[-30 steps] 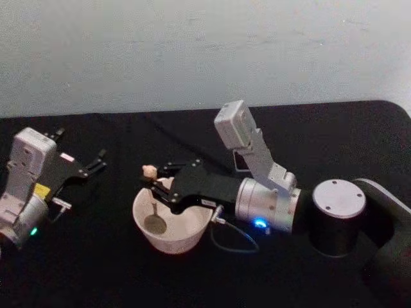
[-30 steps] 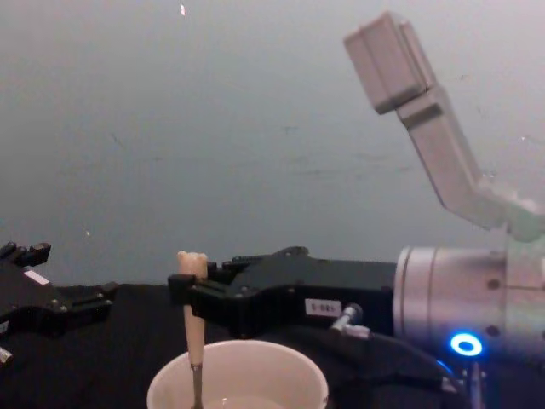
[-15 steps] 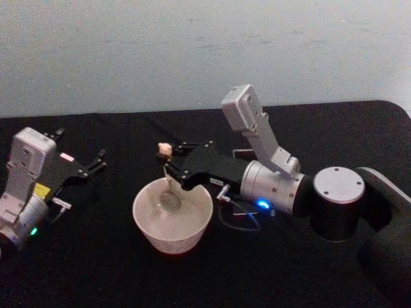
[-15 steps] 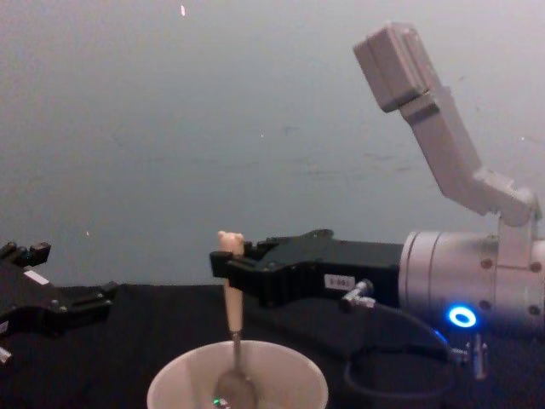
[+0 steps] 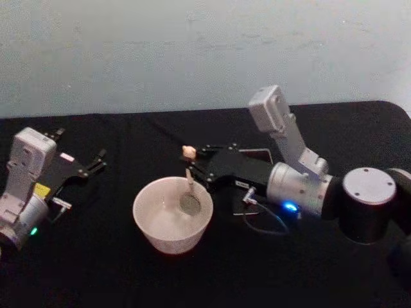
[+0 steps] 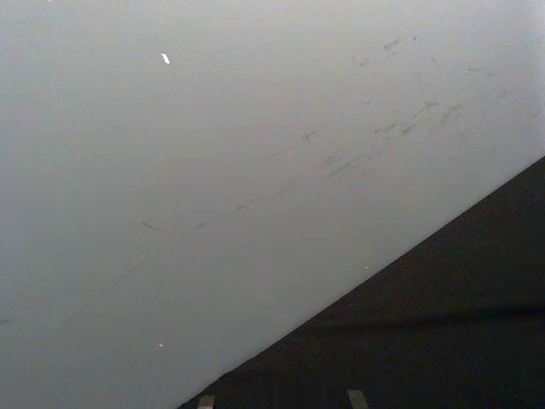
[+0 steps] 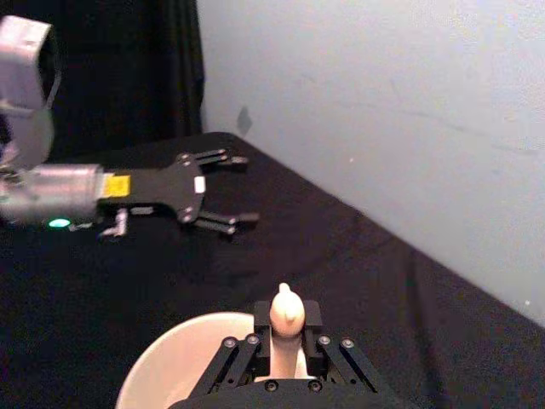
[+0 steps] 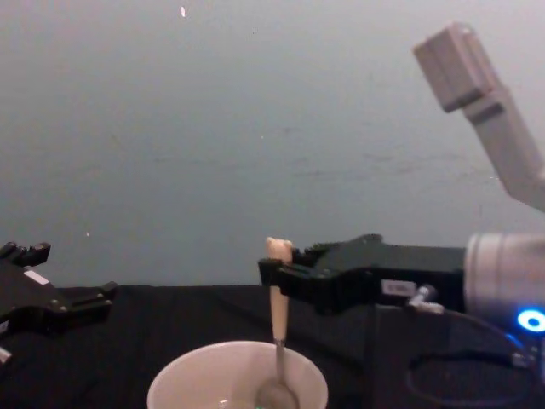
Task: Pick up the stirring spoon with one hand, stir inside the cup, then place it back in its original position.
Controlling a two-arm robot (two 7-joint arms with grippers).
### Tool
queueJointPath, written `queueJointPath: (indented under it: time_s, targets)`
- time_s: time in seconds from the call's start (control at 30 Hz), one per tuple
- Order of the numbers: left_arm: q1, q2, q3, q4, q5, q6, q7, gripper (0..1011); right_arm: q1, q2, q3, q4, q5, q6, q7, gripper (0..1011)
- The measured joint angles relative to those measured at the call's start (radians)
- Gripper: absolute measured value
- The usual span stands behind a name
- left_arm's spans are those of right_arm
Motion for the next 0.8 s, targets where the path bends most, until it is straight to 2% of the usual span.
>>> queueJointPath:
  time_s: [0.2, 0.37, 0.57, 0.8]
  targets:
    - [0.000, 0.000, 0.000, 0.000, 0.000, 0.000, 0.000, 1001, -0.043, 0.049, 0.003, -0.067, 0.034, 0.023, 0.030, 211]
    - [0.000, 0.000, 0.000, 0.000, 0.000, 0.000, 0.000, 1001, -0.066, 0.072, -0.005, -0.119, 0.066, 0.033, 0.048, 211]
    - [0.000, 0.000, 0.000, 0.000, 0.000, 0.000, 0.000, 1001, -0.068, 0.078, -0.027, -0.142, 0.083, 0.036, 0.057, 211]
    - [0.000, 0.000, 0.000, 0.000, 0.000, 0.000, 0.000, 1001, -0.040, 0.056, -0.067, -0.126, 0.084, 0.046, 0.057, 211]
